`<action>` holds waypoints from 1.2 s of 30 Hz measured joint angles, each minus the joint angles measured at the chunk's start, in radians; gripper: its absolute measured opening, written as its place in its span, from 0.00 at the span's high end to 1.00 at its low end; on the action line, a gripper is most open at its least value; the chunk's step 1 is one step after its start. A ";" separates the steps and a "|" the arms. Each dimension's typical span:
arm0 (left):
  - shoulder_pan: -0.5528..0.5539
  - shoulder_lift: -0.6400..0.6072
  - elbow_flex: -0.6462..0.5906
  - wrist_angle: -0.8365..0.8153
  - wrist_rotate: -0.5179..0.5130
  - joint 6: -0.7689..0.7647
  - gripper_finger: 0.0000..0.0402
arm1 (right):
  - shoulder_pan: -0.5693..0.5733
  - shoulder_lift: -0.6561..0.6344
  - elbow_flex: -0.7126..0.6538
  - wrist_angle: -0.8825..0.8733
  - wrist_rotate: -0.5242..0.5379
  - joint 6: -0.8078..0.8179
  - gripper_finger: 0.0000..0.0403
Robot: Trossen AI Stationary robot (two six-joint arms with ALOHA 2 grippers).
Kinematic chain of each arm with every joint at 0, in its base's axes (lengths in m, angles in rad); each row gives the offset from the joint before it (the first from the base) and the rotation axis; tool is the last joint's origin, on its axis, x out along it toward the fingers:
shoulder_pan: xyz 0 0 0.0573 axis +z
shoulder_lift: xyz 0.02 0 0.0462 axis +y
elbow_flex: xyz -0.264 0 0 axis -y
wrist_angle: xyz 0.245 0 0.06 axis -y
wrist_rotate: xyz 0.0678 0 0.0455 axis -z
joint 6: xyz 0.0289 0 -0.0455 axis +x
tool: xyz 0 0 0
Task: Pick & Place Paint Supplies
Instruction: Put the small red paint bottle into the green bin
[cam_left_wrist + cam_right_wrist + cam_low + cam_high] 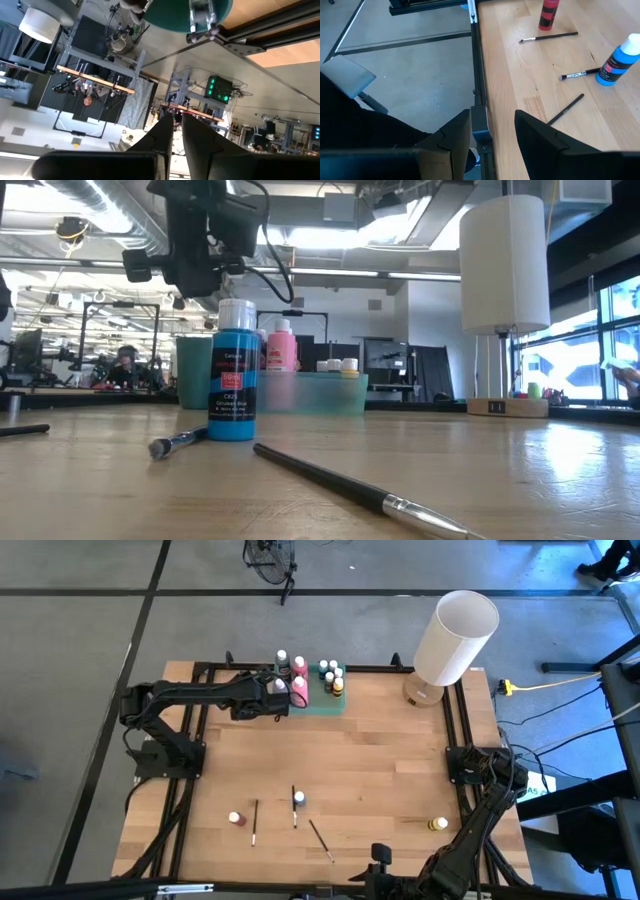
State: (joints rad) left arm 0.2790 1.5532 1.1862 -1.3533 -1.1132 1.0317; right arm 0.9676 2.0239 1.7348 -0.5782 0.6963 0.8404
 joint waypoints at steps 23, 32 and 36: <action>-0.122 -0.042 0.007 -0.047 -0.108 -0.471 0.92 | 0.000 0.000 0.000 -0.001 0.002 -0.003 0.61; -0.334 -0.113 0.008 -0.162 -0.084 -0.653 0.93 | 0.000 0.000 0.000 -0.001 0.002 -0.003 0.61; -0.400 -0.145 0.008 -0.221 0.075 -0.654 0.91 | 0.000 0.000 0.000 -0.001 0.001 0.007 0.61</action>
State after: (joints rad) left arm -0.1207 1.4084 1.1942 -1.5738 -1.0379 0.3782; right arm 0.9675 2.0239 1.7348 -0.5789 0.6969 0.8475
